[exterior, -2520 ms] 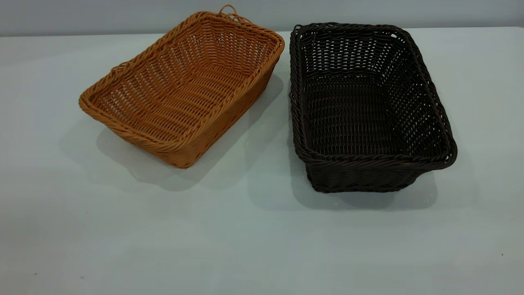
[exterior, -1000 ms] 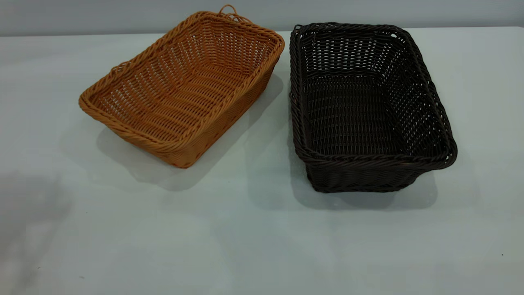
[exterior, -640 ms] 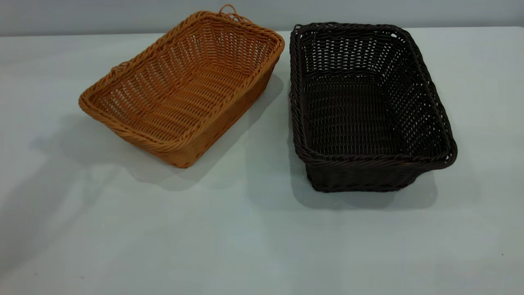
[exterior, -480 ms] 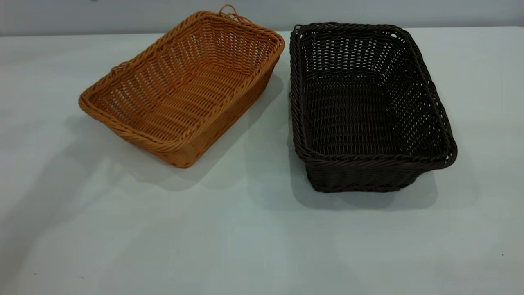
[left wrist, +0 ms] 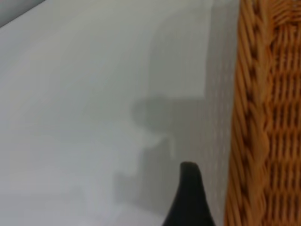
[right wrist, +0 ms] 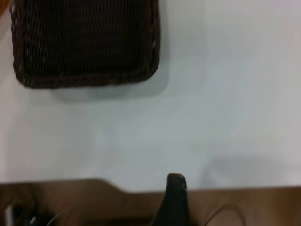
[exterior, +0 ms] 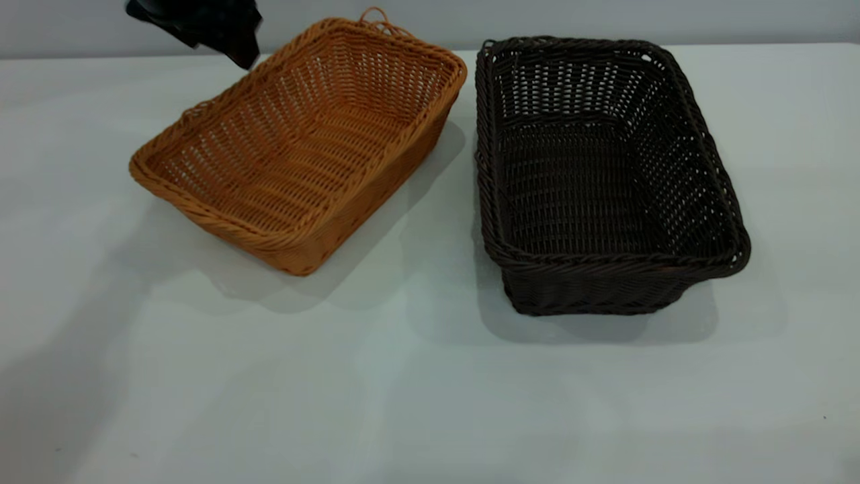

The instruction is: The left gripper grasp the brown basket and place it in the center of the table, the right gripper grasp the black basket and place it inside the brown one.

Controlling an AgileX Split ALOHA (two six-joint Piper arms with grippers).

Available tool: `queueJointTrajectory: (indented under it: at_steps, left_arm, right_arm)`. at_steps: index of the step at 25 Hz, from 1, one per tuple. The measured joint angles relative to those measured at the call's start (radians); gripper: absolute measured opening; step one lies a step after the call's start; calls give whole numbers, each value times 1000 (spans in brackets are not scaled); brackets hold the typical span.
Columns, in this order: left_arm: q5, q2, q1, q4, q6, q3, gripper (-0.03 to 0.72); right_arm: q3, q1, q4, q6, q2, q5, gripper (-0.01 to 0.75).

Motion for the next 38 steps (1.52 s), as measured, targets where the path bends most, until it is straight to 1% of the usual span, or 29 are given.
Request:
queueJointTrajectory:
  at_steps: [4, 8, 11, 13, 15, 18, 19, 22, 25, 28, 30, 34, 38]
  left_arm:
    - [-2, 93, -11, -2, 0, -70, 530]
    - [-3, 165, -22, -5, 0, -112, 526]
    - [-4, 194, -26, -7, 0, -123, 480]
    - [-6, 203, -26, -6, 1, -124, 407]
    - [-10, 203, -25, -5, 2, -125, 309]
    - [-9, 203, -25, -8, 5, -128, 131]
    - [-7, 203, -25, -17, 4, -128, 98]
    - [10, 180, -24, -24, 0, -129, 85]
    - [20, 119, -17, -32, -2, -129, 84]
    - [17, 48, 0, -29, -1, -129, 81]
    - [10, 9, 11, -20, 0, -129, 81]
    - [9, -37, 18, -20, 0, -129, 81]
    - [11, -40, 18, -20, 0, -129, 81]
  right_arm:
    - [0, 0, 72, -29, 160, -23, 592]
    - [0, 0, 188, -89, 314, -38, 592]
    - [0, 0, 309, -157, 421, -47, 592]
    - [0, 0, 407, -210, 488, -56, 591]
    - [-1, 0, 497, -258, 561, -67, 588]
    - [-2, 0, 616, -326, 668, -82, 578]
    - [-3, 0, 649, -345, 707, -90, 576]
    - [-9, 22, 733, -367, 816, -126, 575]
    - [-10, 77, 828, -372, 920, -196, 573]
    - [-10, 136, 978, -392, 1021, -298, 573]
    - [-13, 163, 1113, -433, 1088, -363, 573]
    - [-17, 170, 1373, -562, 1201, -442, 573]
    - [-23, 170, 1564, -682, 1301, -488, 573]
